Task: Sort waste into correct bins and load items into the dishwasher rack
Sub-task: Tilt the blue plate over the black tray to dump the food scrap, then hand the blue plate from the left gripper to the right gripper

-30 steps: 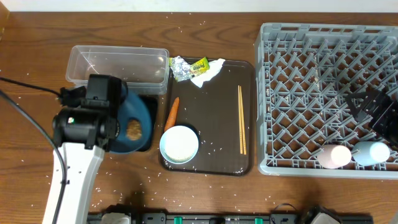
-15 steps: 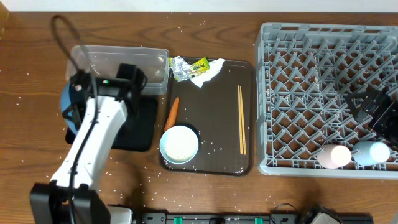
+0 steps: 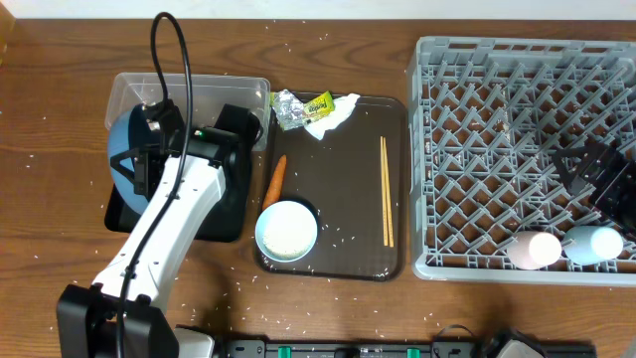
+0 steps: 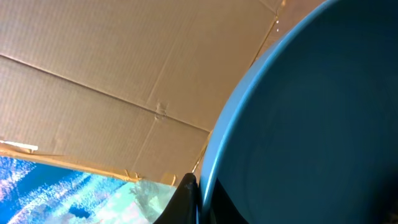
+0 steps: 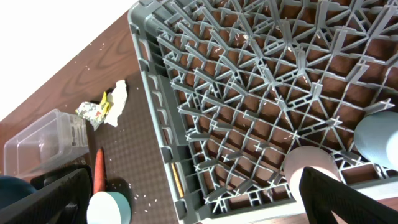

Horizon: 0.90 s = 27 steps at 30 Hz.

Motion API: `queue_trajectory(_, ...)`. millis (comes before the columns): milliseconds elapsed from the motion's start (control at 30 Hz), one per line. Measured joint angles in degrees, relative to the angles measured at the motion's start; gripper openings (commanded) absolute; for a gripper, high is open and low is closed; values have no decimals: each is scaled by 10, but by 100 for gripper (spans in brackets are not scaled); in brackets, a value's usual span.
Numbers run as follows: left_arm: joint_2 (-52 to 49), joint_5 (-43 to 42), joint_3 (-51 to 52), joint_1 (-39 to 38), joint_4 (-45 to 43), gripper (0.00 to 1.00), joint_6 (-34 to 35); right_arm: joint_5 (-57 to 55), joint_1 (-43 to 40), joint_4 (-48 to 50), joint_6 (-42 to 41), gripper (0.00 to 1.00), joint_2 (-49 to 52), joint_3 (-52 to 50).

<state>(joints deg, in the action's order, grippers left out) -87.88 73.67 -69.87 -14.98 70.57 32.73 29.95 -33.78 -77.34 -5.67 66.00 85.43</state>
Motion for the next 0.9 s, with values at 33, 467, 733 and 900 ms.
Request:
queue_trajectory(33, 0, 1, 0, -2, 0, 6, 0, 0, 0, 0, 0, 99, 0, 0)
queue_trajectory(467, 0, 13, 2, -20, 7, 6, -2, 0, 0, -7, 0, 99, 0, 0)
queue_trajectory(733, 0, 21, 3, -35, 12, 6, -13, 0, 0, -7, 0, 99, 0, 0)
queue_trajectory(900, 0, 15, 3, -45, 15, 6, -13, 0, 0, -7, 0, 99, 0, 0)
